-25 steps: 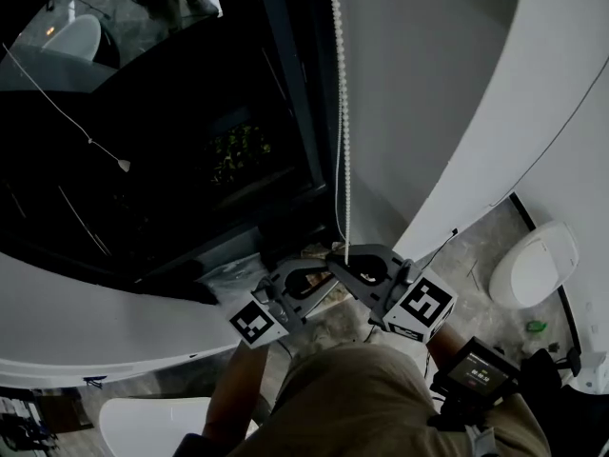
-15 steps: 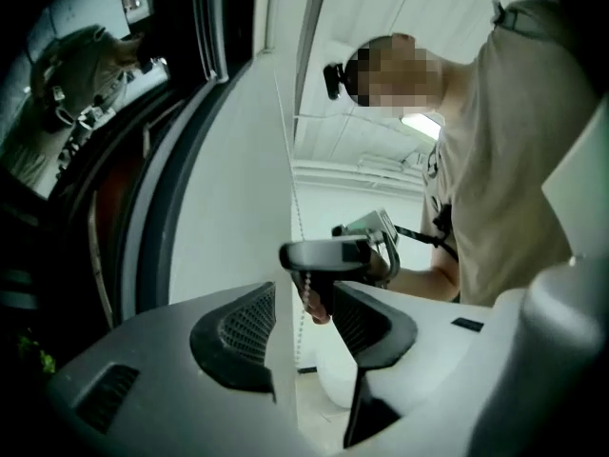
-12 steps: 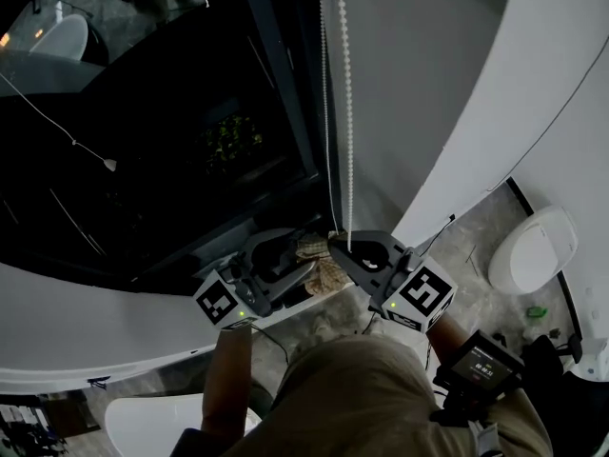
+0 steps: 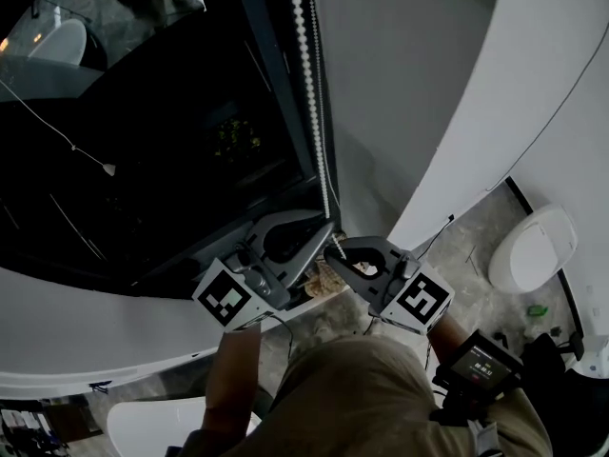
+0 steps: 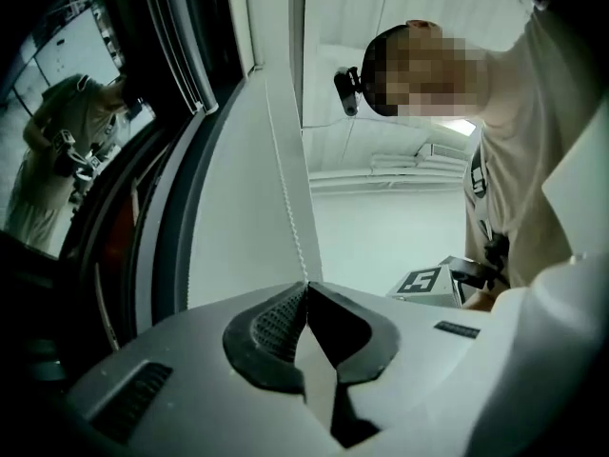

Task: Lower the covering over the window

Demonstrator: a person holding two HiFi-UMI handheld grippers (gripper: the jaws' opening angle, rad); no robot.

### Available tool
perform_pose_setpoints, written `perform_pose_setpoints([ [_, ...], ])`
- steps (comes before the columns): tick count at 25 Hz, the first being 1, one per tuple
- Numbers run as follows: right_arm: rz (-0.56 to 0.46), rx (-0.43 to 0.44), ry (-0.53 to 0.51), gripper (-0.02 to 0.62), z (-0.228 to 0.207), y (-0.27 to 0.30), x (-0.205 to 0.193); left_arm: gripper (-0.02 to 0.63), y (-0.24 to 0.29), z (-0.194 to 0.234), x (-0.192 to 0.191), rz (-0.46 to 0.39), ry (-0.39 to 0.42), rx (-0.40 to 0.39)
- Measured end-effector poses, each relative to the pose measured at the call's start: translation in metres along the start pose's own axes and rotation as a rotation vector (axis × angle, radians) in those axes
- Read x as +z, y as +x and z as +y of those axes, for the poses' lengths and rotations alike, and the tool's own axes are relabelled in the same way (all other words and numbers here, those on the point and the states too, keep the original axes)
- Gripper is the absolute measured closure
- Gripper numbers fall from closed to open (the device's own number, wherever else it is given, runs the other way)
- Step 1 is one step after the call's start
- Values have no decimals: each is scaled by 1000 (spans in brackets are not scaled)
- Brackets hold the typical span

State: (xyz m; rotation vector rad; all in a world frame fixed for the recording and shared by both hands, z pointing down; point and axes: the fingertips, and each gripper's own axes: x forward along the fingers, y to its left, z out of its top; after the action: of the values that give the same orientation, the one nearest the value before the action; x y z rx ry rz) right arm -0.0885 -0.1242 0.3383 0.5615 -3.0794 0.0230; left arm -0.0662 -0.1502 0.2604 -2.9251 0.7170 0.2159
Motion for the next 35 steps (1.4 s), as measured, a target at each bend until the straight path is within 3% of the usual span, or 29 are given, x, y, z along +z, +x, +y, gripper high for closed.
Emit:
perform_pose_setpoints([
  [1, -8, 30, 5, 586, 3, -2, 4, 584, -4, 4, -1, -14, 14, 10],
  [2, -14, 56, 15, 498, 5, -5, 9, 584, -9, 7, -2, -27, 25, 20],
  [4, -38, 60, 16, 439, 4, -12, 27, 584, -17, 11, -10, -19, 42, 39],
  [7, -80, -20, -31, 431, -7, -21, 56, 584, -19, 4, -33, 56, 46, 40],
  [10, -85, -88, -97, 422, -13, -22, 70, 584, -17, -10, -56, 86, -7, 26],
  [13, -182, -93, -72, 431, -14, -22, 85, 584, -19, -24, -61, 79, -34, 10],
  [14, -196, -96, -74, 472, -14, -21, 88, 584, -19, -28, -60, 77, -36, 4],
  [18, -173, -100, -72, 555, -10, -16, 86, 584, -21, -37, -65, 95, -29, -16],
  [23, -128, -68, -3, 580, -12, -13, 67, 584, -27, -41, -74, 100, -83, -36],
  [25, -135, -63, 37, 581, -13, -15, 65, 564, -35, -34, -65, 38, -108, -66],
  [26, -130, -57, 46, 583, -13, -15, 62, 475, -39, -28, -54, -18, -110, -76],
  [29, -64, -32, 67, 583, -7, -8, 39, 443, -37, -14, -3, -163, -82, -81],
  [32, -26, -14, 116, 583, -5, -3, 17, 460, -17, -7, 25, -168, -43, -51],
  [33, -27, -15, 118, 583, -5, -4, 17, 572, -13, -4, 27, -158, -37, -34],
  [35, -19, -21, 82, 582, -6, -5, 17, 578, -12, -1, 25, -162, -26, -12],
])
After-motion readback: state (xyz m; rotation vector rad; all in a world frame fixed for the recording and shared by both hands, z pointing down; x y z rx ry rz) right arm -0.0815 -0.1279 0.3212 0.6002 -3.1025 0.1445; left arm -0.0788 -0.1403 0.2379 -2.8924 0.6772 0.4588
